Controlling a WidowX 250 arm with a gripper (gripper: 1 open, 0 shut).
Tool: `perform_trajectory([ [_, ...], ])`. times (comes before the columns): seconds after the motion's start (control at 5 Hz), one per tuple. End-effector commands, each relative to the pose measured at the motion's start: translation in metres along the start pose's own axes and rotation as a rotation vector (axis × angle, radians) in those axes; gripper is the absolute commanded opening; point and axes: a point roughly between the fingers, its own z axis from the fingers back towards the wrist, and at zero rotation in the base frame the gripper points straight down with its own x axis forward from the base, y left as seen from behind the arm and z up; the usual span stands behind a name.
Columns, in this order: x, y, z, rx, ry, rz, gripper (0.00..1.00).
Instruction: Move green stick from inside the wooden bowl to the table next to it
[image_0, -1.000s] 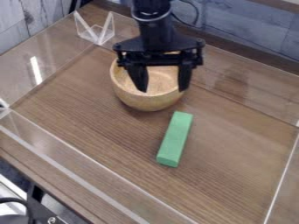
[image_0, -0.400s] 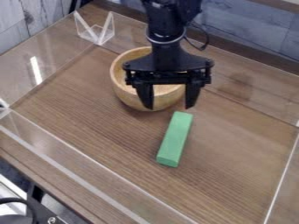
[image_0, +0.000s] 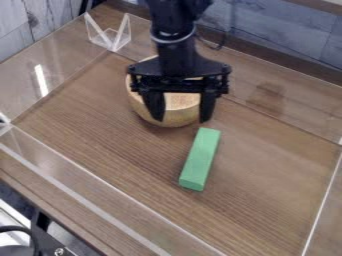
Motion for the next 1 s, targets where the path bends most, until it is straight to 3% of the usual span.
perform_trajectory([
  [0.0, 0.006, 0.013, 0.027, -0.027, -0.050, -0.002, 1.00],
  [0.2, 0.015, 0.031, 0.045, -0.044, -0.061, -0.009, 1.00],
  [0.4, 0.026, 0.042, 0.046, -0.050, -0.071, -0.039, 1.00],
  [0.8, 0.036, 0.046, 0.031, -0.038, -0.093, -0.066, 1.00],
])
